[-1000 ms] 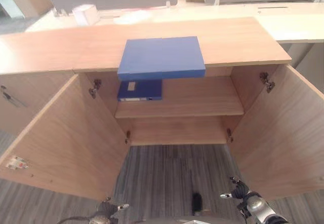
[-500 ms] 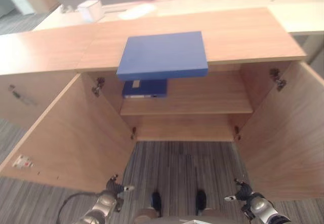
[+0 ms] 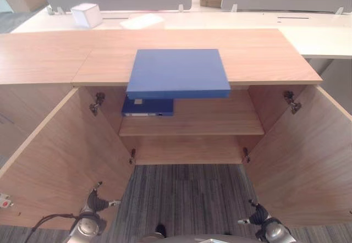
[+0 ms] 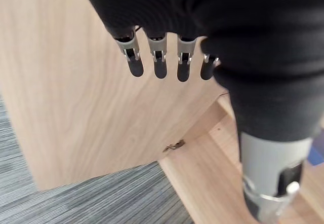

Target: Put the empty folder in the office cabinet

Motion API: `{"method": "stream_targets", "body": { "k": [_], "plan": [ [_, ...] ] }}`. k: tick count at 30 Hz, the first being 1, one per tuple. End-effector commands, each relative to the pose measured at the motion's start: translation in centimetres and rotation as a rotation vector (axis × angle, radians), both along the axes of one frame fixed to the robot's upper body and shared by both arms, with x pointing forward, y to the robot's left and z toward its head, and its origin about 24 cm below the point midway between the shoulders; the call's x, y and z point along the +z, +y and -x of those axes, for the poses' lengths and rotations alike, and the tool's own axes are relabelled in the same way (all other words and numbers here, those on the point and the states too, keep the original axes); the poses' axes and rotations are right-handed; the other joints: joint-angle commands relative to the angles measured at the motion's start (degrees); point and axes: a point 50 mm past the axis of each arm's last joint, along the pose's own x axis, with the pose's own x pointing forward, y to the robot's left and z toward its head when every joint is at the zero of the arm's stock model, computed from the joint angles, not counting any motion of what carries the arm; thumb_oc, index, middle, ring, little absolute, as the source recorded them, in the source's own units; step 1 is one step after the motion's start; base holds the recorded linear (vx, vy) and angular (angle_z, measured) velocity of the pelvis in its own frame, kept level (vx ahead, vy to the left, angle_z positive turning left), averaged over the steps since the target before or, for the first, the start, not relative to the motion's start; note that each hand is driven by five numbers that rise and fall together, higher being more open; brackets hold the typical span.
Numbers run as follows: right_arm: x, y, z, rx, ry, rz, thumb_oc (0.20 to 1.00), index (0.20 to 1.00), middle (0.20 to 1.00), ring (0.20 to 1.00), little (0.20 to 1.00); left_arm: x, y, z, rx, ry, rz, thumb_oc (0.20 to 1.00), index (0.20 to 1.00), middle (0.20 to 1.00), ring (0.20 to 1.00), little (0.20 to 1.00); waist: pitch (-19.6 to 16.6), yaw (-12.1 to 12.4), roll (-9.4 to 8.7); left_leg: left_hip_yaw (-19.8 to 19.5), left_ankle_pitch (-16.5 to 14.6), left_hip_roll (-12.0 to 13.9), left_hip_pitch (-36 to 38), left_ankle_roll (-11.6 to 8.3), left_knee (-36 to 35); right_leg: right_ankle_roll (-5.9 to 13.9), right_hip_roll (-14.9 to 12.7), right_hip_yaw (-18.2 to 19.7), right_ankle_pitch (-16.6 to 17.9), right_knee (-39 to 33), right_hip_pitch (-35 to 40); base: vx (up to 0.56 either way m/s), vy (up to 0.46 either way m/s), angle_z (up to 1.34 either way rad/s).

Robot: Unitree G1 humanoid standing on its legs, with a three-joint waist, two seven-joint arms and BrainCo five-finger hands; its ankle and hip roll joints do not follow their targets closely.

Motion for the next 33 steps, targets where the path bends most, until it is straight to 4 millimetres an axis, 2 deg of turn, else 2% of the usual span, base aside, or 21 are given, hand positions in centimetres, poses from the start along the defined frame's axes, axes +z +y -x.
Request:
{"method": "stream_targets", "body": {
  "k": [1,4,5,6,7,8,9,10,12,14,15,17,18,19,24,28,31,33],
  "plan": [
    [0.5,-2.0,0.0,0.032,-0.005,0.070,1.000,1.000,1.000,1.000,1.000,2.7,2.9,-1.8,0.046,-0.186,-0.216,1.000,1.000,1.000,1.000,1.000,-0.9,0.1,1.82,-1.5,-2.6,4.5,0.2,-3.63,-0.4,-0.69,2.3,0.5,-2.5,1.5,-1.1,0.04,-0.058,0.04],
    [0.4,-2.1,0.3,0.024,0.004,0.068,1.000,1.000,1.000,1.000,1.000,3.5,3.5,-1.8,0.044,-0.215,-0.255,1.000,1.000,1.000,1.000,1.000,-1.2,0.0,1.85,-1.5,-2.7,4.8,0.5,-3.82,-0.4,-0.87,2.6,0.5,-2.6,1.3,-0.7,0.03,-0.055,0.06],
    [0.3,-2.3,0.8,0.014,0.015,0.061,1.000,1.000,1.000,1.000,1.000,5.5,4.6,-2.3,0.030,-0.297,-0.349,1.000,1.000,1.000,1.000,1.000,-1.6,-0.1,2.01,-1.5,-2.6,5.3,0.8,-4.26,-0.4,-1.15,3.2,0.4,-2.9,0.9,-0.1,0.03,-0.040,0.00],
    [0.3,-2.3,0.8,0.014,0.015,0.061,1.000,1.000,1.000,1.000,1.000,5.5,4.6,-2.3,0.030,-0.297,-0.349,1.000,1.000,1.000,1.000,1.000,-1.6,-0.1,2.01,-1.5,-2.6,5.3,0.8,-4.26,-0.4,-1.15,3.2,0.4,-2.9,0.9,-0.1,0.04,-0.064,-0.01],
    [0.3,-2.3,0.9,0.010,0.011,0.057,1.000,1.000,1.000,1.000,1.000,7.4,5.1,-2.8,-0.017,-0.356,-0.440,1.000,1.000,1.000,1.000,1.000,-1.8,-0.1,2.17,-1.5,-2.8,5.5,1.0,-4.41,-0.4,-1.27,3.5,0.5,-3.1,0.9,0.2,0.00,0.000,0.00],
    [0.3,-2.3,0.9,0.010,0.011,0.057,1.000,1.000,1.000,1.000,1.000,7.4,5.1,-2.8,-0.017,-0.356,-0.440,1.000,1.000,1.000,1.000,1.000,-1.8,-0.1,2.17,-1.5,-2.8,5.5,1.0,-4.41,-0.4,-1.27,3.5,0.5,-3.1,0.9,0.2,0.03,-0.037,-0.01],
    [0.3,-2.3,1.1,0.005,0.013,0.054,1.000,1.000,1.000,1.000,1.000,9.2,5.6,-3.2,-0.048,-0.415,-0.532,1.000,1.000,1.000,1.000,1.000,-1.9,-0.2,2.30,-1.5,-2.9,5.8,1.3,-4.60,-0.4,-1.34,3.7,0.5,-3.3,0.8,0.4,0.00,0.000,0.00],
    [0.2,-2.2,1.3,0.002,0.018,0.046,1.000,1.000,1.000,1.000,1.000,10.2,6.2,-3.2,-0.049,-0.445,-0.605,1.000,1.000,1.000,1.000,1.000,-2.1,-0.3,2.28,-1.4,-2.9,6.0,1.4,-4.76,-0.4,-1.41,3.9,0.5,-3.5,0.8,0.6,0.00,0.000,0.00],
    [0.2,-2.2,1.3,0.002,0.018,0.046,1.000,1.000,1.000,1.000,1.000,10.2,6.2,-3.2,-0.049,-0.445,-0.605,1.000,1.000,1.000,1.000,1.000,-2.1,-0.3,2.28,-1.4,-2.9,6.0,1.4,-4.76,-0.4,-1.41,3.9,0.5,-3.5,0.8,0.6,0.00,0.000,0.00],
    [0.2,-2.2,1.3,-0.002,0.020,0.043,1.000,1.000,1.000,1.000,1.000,10.9,6.4,-3.4,-0.050,-0.466,-0.641,1.000,1.000,1.000,1.000,1.000,-2.2,-0.4,2.29,-1.4,-3.0,6.0,1.5,-4.81,-0.4,-1.45,3.9,0.5,-3.5,0.8,0.6,0.01,-0.009,-0.04],
    [0.2,-2.1,1.4,-0.003,0.021,0.037,1.000,1.000,1.000,1.000,1.000,11.8,6.6,-3.5,-0.062,-0.493,-0.689,1.000,1.000,1.000,1.000,1.000,-2.3,-0.4,2.25,-1.3,-3.1,6.1,1.7,-4.90,-0.4,-1.50,4.0,0.7,-3.5,0.7,0.8,0.01,-0.010,-0.08],
    [0.2,-2.1,1.4,-0.003,0.021,0.037,1.000,1.000,1.000,1.000,1.000,11.8,6.6,-3.5,-0.062,-0.493,-0.689,1.000,1.000,1.000,1.000,1.000,-2.3,-0.4,2.25,-1.3,-3.1,6.1,1.7,-4.90,-0.4,-1.50,4.0,0.7,-3.5,0.7,0.8,0.01,-0.005,-0.04],
    [0.1,-2.0,1.7,-0.014,0.024,0.028,1.000,1.000,1.000,1.000,1.000,12.6,7.1,-3.6,-0.067,-0.515,-0.763,1.000,1.000,1.000,1.000,1.000,-2.5,-0.8,2.27,-1.2,-3.3,6.2,2.0,-5.02,-0.4,-1.48,4.1,0.9,-3.4,0.7,0.8,0.00,0.000,0.00],
    [0.1,-2.0,1.7,-0.014,0.024,0.028,1.000,1.000,1.000,1.000,1.000,12.6,7.1,-3.6,-0.067,-0.515,-0.763,1.000,1.000,1.000,1.000,1.000,-2.5,-0.8,2.27,-1.2,-3.3,6.2,2.0,-5.02,-0.4,-1.48,4.1,0.9,-3.4,0.7,0.8,0.03,-0.013,-0.03],
    [0.1,-1.5,1.5,-0.007,0.001,0.016,1.000,1.000,1.000,1.000,1.000,14.0,7.4,-5.6,-0.112,-0.567,-0.925,1.000,1.000,1.000,1.000,1.000,-2.7,-2.2,2.13,-0.3,-3.8,6.0,2.5,-5.15,-0.4,-1.20,4.0,1.6,-3.0,0.8,0.6,0.01,0.006,-0.02],
    [0.1,-1.4,1.6,-0.013,-0.006,0.009,1.000,1.000,1.000,1.000,1.000,14.5,7.2,-6.5,-0.135,-0.586,-0.967,1.000,1.000,1.000,1.000,1.000,-2.8,-2.7,1.90,0.3,-4.2,5.9,2.8,-5.08,-0.4,-0.89,3.8,2.1,-2.6,0.7,0.4,0.03,0.029,-0.13],
    [0.2,-1.4,1.7,-0.014,-0.012,0.008,1.000,1.000,1.000,1.000,1.000,15.1,6.9,-7.8,-0.148,-0.618,-1.005,1.000,1.000,1.000,1.000,1.000,-2.7,-3.6,1.47,1.2,-4.8,5.5,3.0,-4.85,-0.4,-0.43,3.4,3.0,-2.0,0.7,-0.3,0.02,0.033,-0.16],
    [0.2,-1.4,1.7,-0.015,-0.012,0.008,1.000,1.000,1.000,1.000,1.000,15.1,6.9,-7.9,-0.149,-0.620,-1.005,1.000,1.000,1.000,1.000,1.000,-2.7,-3.4,1.46,1.3,-4.8,5.5,3.0,-4.85,-0.4,-0.42,3.4,3.0,-2.0,0.8,-0.4,0.00,0.005,-0.20]
  ]
}}
